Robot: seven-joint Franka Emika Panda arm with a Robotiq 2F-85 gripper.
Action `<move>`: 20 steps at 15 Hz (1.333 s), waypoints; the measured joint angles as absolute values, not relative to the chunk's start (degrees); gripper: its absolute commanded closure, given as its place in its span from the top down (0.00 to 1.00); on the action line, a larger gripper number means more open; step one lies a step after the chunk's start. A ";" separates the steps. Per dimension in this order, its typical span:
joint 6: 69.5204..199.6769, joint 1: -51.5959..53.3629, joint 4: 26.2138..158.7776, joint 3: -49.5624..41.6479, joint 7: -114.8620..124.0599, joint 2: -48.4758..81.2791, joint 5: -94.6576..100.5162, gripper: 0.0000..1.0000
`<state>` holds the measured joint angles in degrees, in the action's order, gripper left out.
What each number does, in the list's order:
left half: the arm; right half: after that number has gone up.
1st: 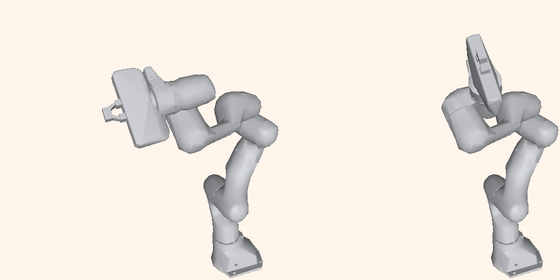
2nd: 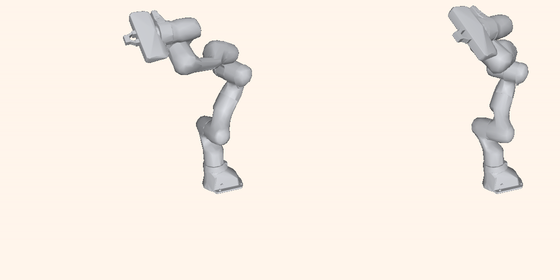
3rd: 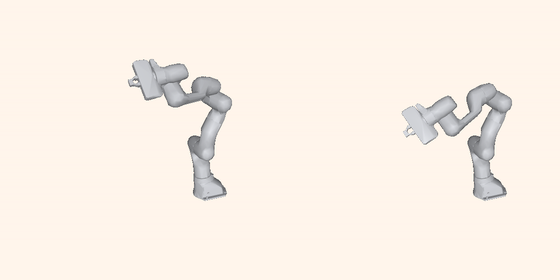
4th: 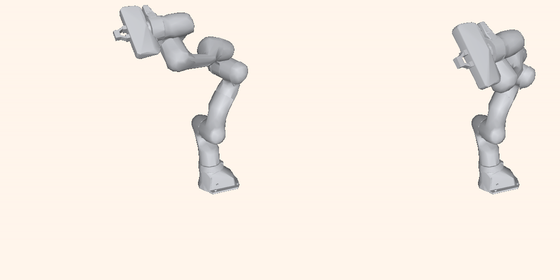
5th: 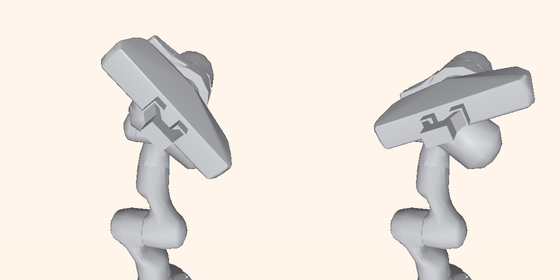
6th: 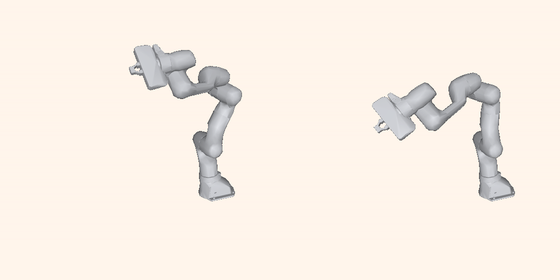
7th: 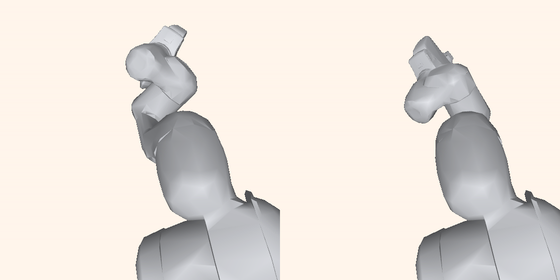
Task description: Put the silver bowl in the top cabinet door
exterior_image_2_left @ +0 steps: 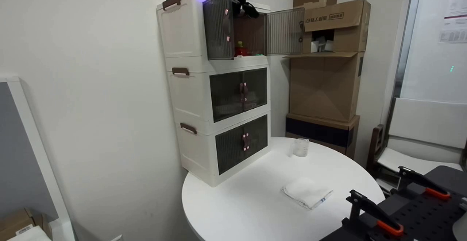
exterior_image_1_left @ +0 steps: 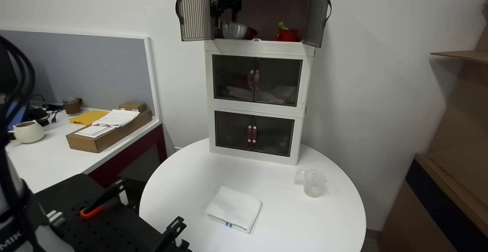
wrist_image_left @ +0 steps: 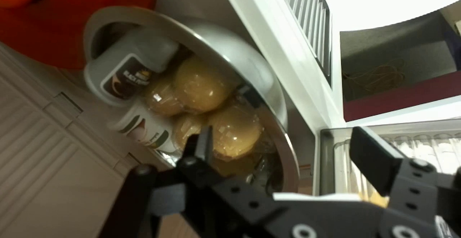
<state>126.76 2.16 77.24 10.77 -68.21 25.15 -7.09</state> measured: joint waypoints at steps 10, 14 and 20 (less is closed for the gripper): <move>124.77 -0.62 84.90 4.31 -57.12 15.74 -2.16 1.00; 115.26 -1.45 91.17 2.51 -51.81 7.34 2.02 1.00; 118.17 -0.76 109.02 1.98 -30.81 1.98 10.21 1.00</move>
